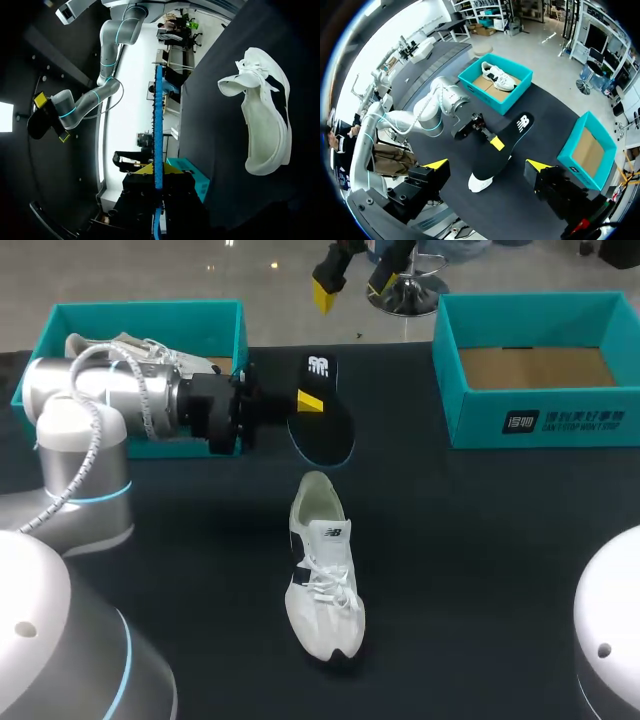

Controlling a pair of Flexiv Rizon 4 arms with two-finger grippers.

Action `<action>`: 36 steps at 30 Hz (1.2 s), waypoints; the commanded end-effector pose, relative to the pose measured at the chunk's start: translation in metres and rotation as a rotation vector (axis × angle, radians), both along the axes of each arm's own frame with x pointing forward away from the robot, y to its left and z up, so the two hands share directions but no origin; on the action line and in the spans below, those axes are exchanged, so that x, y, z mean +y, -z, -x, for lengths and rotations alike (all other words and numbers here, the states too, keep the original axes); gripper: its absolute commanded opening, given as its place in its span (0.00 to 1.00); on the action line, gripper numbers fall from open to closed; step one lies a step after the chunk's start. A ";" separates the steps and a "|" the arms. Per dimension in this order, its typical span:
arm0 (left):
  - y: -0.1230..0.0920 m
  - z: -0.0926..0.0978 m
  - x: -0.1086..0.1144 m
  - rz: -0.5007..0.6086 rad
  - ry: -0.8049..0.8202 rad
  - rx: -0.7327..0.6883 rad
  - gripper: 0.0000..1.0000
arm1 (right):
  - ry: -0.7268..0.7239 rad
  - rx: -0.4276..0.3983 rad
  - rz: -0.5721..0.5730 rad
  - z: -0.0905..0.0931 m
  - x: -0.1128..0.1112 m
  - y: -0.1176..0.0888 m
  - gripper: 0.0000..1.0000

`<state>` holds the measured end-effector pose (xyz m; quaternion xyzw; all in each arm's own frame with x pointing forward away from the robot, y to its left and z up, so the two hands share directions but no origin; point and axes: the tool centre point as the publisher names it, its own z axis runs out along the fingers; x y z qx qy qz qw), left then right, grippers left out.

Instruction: Take the shoe out of the shoebox, open the shoe tongue, remove and reinsert the insole, then place the shoe into the shoebox

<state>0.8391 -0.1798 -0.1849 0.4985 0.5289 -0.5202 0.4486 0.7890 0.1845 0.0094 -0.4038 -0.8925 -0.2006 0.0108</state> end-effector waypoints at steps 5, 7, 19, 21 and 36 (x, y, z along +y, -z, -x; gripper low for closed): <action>0.000 0.006 -0.005 -0.012 -0.016 0.001 0.00 | 0.042 -0.015 0.080 0.007 0.002 -0.001 1.00; 0.000 0.006 -0.005 -0.012 -0.016 0.001 0.00 | 0.042 -0.015 0.080 0.007 0.002 -0.001 1.00; 0.000 0.006 -0.005 -0.012 -0.016 0.001 0.00 | 0.042 -0.015 0.080 0.007 0.002 -0.001 1.00; 0.000 0.006 -0.005 -0.012 -0.016 0.001 0.00 | 0.042 -0.015 0.080 0.007 0.002 -0.001 1.00; -0.004 0.011 -0.004 -0.017 -0.002 0.301 0.00 | 0.042 -0.015 0.080 0.007 0.002 -0.001 1.00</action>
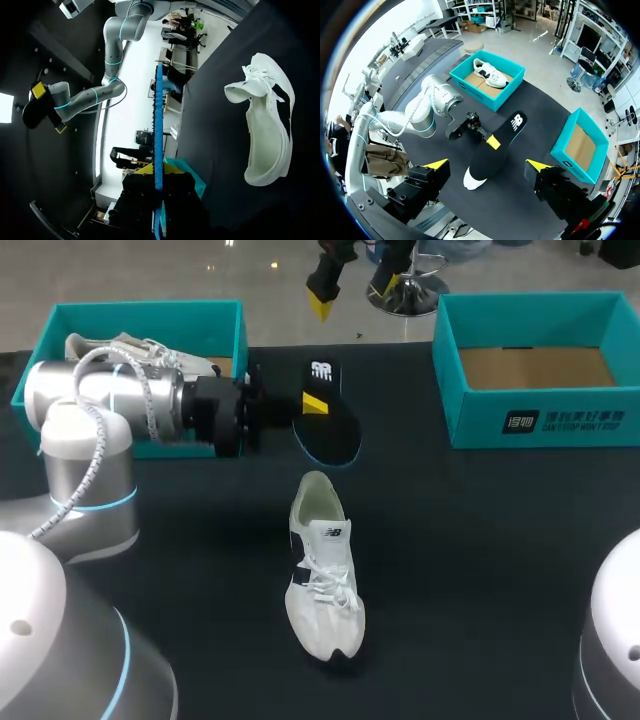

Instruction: Take the shoe out of the shoebox, open the shoe tongue, remove and reinsert the insole, then place the shoe into the shoebox

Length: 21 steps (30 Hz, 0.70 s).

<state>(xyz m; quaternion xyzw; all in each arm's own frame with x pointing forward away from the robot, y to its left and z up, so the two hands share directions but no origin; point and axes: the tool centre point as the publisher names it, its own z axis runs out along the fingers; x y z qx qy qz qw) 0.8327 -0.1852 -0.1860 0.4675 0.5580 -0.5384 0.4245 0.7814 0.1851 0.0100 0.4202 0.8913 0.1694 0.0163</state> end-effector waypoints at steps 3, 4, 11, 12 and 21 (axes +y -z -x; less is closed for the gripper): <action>-0.007 0.014 0.000 -0.044 0.033 0.365 0.00 | 0.002 0.002 0.002 -0.001 0.001 0.000 1.00; -0.008 0.016 0.000 -0.053 0.032 0.407 0.00 | 0.002 0.002 0.002 -0.001 0.001 0.000 1.00; -0.006 0.045 -0.006 -0.048 0.130 0.664 0.00 | 0.002 0.002 0.002 -0.001 0.001 0.000 1.00; -0.007 0.047 -0.006 -0.024 0.146 0.689 0.00 | 0.002 0.002 0.002 -0.001 0.001 0.000 1.00; -0.006 0.058 -0.003 0.073 0.204 0.889 0.00 | 0.002 0.002 0.002 -0.001 0.001 0.000 1.00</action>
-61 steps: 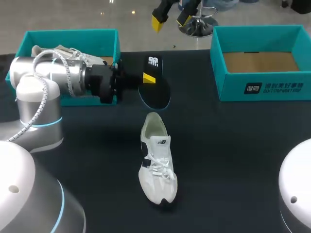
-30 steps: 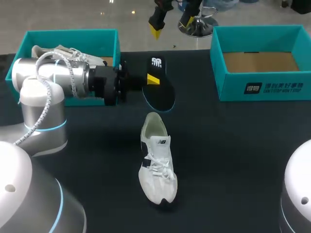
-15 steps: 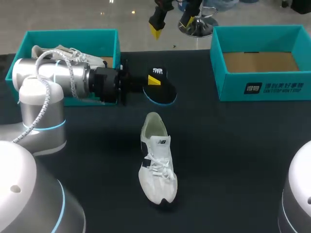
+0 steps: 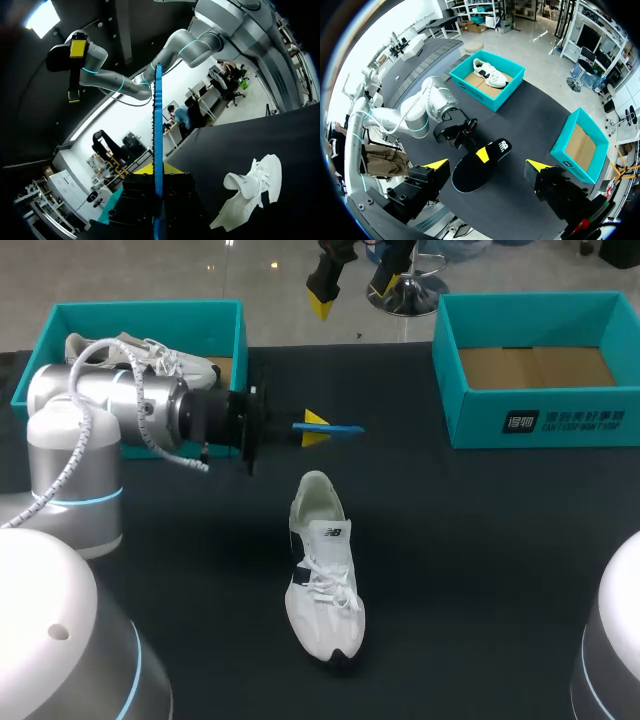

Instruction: Take the shoe out of the shoebox, open the shoe tongue, remove and reinsert the insole, then place the shoe into the shoebox

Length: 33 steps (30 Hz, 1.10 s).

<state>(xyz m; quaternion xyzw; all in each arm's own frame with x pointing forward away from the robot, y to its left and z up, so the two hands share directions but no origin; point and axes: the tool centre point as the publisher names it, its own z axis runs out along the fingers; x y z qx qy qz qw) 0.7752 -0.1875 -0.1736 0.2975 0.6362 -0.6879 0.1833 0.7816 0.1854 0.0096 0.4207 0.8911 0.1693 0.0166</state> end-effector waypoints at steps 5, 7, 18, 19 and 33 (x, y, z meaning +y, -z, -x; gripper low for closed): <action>0.005 0.006 -0.001 0.136 0.042 0.231 0.00 | 0.001 0.002 0.002 -0.001 0.001 -0.001 1.00; 0.004 0.007 0.000 0.147 0.049 0.222 0.00 | 0.001 0.002 0.002 -0.001 0.001 -0.001 1.00; 0.004 0.007 0.000 0.147 0.049 0.222 0.00 | 0.001 0.002 0.002 -0.001 0.001 -0.001 1.00; 0.004 0.007 0.000 0.147 0.049 0.222 0.00 | 0.001 0.002 0.002 -0.001 0.001 -0.001 1.00; 0.005 0.024 -0.003 0.097 0.025 0.393 0.00 | 0.001 0.002 0.002 -0.001 0.001 -0.001 1.00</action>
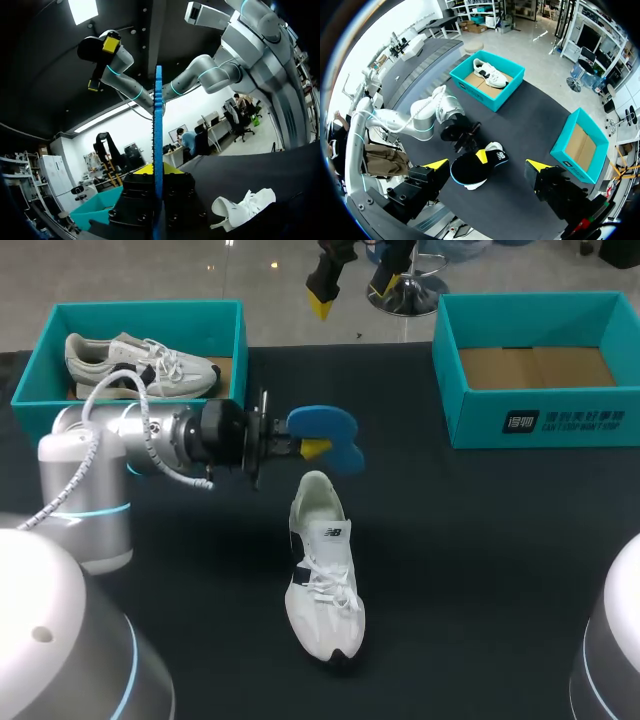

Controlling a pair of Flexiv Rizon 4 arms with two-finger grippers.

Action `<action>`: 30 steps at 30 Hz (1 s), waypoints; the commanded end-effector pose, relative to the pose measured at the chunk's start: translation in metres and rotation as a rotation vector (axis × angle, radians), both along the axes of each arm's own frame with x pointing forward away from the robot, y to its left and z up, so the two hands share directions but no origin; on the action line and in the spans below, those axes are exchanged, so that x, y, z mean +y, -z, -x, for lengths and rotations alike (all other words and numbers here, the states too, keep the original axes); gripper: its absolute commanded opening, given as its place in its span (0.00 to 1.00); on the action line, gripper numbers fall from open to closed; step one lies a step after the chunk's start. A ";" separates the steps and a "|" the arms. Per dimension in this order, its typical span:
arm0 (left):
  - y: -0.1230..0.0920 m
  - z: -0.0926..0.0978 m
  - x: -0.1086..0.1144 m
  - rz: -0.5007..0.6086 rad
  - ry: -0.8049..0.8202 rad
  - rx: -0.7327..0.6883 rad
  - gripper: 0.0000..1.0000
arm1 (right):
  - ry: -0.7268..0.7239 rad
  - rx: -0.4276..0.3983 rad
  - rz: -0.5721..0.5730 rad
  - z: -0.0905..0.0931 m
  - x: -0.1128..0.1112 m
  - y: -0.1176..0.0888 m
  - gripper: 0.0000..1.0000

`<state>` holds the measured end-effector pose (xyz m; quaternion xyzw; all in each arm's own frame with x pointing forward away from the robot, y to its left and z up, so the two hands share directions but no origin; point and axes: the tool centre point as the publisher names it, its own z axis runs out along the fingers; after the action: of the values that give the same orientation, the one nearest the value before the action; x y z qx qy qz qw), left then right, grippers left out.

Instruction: Take the shoe out of the shoebox, open the shoe tongue, remove and reinsert the insole, then place the shoe into the shoebox

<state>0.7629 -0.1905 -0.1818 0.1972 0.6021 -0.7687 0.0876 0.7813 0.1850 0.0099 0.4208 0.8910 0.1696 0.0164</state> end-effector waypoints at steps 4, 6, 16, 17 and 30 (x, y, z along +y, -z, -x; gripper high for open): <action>-0.001 0.019 0.007 -0.051 -0.012 0.237 0.00 | 0.000 0.002 0.003 -0.001 0.001 0.000 1.00; -0.002 0.019 0.012 -0.038 -0.019 0.311 0.00 | 0.000 0.002 0.003 -0.001 0.001 0.000 1.00; -0.007 0.001 0.025 -0.020 0.018 0.562 0.00 | 0.000 0.002 0.003 -0.001 0.001 0.000 1.00; -0.008 -0.001 0.026 -0.012 0.032 0.583 0.00 | 0.000 0.002 0.003 -0.001 0.001 0.000 1.00; 0.003 -0.049 0.034 -0.093 0.134 1.033 0.00 | 0.000 0.002 0.003 -0.001 0.001 0.000 1.00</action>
<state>0.8019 -0.1570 -0.1763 -0.1501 0.6054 -0.7485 -0.2251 0.7815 0.1861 0.0102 0.4209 0.8912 0.1686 0.0165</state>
